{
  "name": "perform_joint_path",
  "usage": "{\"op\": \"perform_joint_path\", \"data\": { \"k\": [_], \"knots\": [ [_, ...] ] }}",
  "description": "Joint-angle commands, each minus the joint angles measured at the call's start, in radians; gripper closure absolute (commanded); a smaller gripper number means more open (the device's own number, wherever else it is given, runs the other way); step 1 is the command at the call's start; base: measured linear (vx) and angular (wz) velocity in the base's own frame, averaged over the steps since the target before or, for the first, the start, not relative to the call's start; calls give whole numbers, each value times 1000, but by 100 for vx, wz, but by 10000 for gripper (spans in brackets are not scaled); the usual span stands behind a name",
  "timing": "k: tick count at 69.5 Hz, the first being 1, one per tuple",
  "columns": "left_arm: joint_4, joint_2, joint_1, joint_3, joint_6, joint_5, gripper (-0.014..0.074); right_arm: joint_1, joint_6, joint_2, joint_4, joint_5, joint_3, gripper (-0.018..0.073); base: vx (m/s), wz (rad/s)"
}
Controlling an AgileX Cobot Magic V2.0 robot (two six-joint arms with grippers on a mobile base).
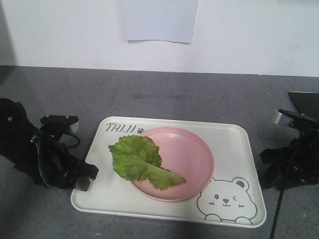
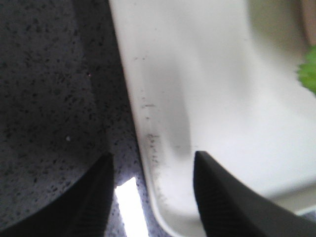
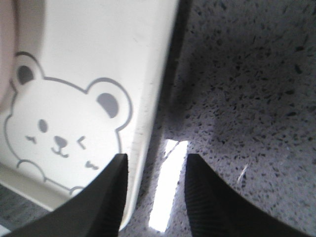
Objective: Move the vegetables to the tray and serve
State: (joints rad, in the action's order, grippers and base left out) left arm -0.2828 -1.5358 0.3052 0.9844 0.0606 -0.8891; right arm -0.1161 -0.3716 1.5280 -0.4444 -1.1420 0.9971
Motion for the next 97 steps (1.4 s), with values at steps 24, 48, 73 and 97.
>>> {"op": "perform_joint_path", "data": {
  "k": [24, 48, 73, 97],
  "knots": [
    [114, 410, 2, 20, 58, -45, 168, 24, -1, -412, 16, 28, -19, 324, 0, 0],
    [283, 757, 2, -80, -54, 7, 168, 175, 206, -824, 329, 141, -213, 322, 0, 0],
    [283, 962, 2, -327, -61, 219, 174, 175, 227, -1073, 358, 154, -291, 320, 0, 0],
    [283, 965, 2, -340, -61, 243, 452, 175, 222, -1087, 353, 157, -291, 428, 0, 0]
  ]
}}
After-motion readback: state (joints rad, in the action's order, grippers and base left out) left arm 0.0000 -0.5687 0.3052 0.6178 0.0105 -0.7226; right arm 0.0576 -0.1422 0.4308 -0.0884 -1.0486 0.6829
